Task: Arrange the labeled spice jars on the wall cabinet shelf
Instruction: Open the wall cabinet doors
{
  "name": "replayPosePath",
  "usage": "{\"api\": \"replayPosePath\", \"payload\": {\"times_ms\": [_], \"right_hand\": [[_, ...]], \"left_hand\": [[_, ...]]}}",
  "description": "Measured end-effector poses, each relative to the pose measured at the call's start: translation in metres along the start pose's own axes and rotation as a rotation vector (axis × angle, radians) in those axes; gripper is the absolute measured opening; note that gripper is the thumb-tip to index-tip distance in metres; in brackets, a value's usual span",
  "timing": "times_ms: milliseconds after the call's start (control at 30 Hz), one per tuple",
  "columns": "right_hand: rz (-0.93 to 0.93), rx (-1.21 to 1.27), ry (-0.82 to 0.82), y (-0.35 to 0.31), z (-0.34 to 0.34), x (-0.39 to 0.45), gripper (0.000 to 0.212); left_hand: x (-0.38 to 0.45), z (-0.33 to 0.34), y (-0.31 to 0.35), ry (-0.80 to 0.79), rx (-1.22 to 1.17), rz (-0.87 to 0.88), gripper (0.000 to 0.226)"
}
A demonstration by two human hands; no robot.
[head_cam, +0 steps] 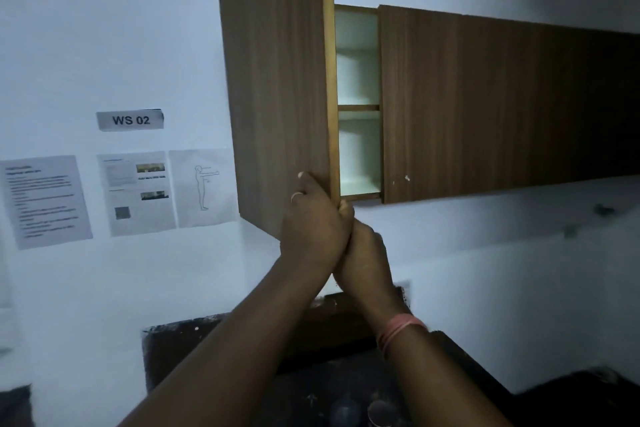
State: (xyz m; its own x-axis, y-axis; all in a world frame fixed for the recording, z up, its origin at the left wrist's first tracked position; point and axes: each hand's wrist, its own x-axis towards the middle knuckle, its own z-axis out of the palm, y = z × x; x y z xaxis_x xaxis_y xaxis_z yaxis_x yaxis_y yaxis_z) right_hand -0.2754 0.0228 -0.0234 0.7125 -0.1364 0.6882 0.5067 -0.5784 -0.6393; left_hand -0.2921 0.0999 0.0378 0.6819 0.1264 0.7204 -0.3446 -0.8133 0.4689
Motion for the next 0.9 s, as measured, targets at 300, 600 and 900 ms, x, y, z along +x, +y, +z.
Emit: {"api": "replayPosePath", "payload": {"times_ms": [300, 600, 900], "right_hand": [[-0.169, -0.14, 0.013, -0.087, 0.061, -0.045, 0.012], [-0.185, -0.124, 0.011, -0.14, 0.104, -0.067, 0.022], [-0.14, 0.156, -0.196, -0.123, 0.074, -0.066, 0.046]], "left_hand": [[-0.016, -0.092, -0.07, -0.053, -0.03, -0.106, 0.019], [-0.023, -0.151, -0.112, -0.08, -0.067, -0.166, 0.013], [-0.036, -0.129, -0.079, 0.206, 0.184, -0.072, 0.07]]}}
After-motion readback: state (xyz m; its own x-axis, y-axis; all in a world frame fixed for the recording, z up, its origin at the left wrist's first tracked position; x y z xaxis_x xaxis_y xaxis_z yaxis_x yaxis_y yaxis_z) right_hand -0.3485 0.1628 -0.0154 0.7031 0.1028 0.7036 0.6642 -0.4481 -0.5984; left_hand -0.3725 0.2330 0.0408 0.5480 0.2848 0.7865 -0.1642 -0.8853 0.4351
